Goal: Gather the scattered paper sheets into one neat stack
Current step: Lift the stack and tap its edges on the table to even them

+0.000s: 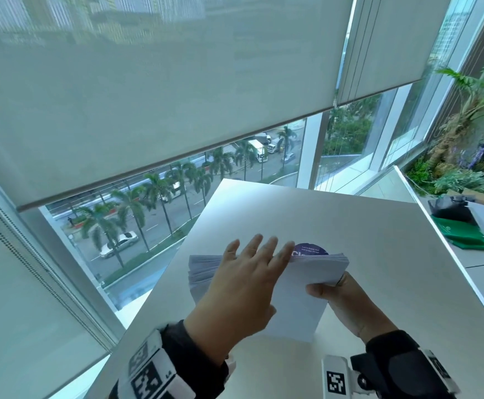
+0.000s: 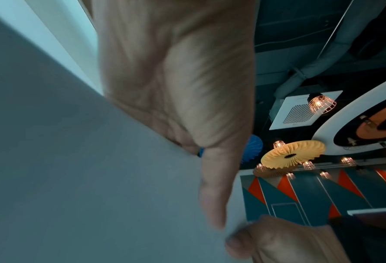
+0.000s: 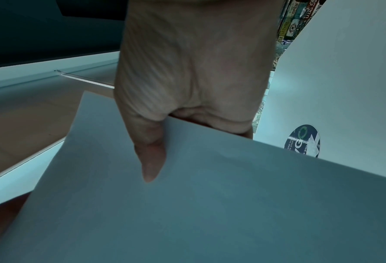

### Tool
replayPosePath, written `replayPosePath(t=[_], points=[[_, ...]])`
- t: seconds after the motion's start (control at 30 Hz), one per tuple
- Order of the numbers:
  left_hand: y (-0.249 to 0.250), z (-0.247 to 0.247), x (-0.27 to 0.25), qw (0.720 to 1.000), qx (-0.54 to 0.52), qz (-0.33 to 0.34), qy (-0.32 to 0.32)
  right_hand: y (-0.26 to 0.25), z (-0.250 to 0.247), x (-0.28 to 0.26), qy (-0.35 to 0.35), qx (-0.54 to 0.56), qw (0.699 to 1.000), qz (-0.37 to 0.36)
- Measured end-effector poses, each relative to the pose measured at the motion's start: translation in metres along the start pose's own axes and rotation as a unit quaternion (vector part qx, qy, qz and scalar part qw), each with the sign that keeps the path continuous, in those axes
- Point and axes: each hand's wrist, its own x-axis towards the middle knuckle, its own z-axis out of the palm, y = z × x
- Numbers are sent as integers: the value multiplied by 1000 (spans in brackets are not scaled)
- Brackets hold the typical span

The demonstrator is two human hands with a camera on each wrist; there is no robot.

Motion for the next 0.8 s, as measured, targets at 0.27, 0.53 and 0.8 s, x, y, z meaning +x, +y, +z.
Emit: replayPosePath(t=[0.27,0.53,0.8], points=[[-42,-6,-21,993,-32,-109,41,1,-1,0,10,-4,1000,12],[-93,53,-34,685,-674,-182,206,1,1,4,2,16,1000,9],[-68,87,-20,676,-681,-204,193,6,18,-6,61,34,997,-13]])
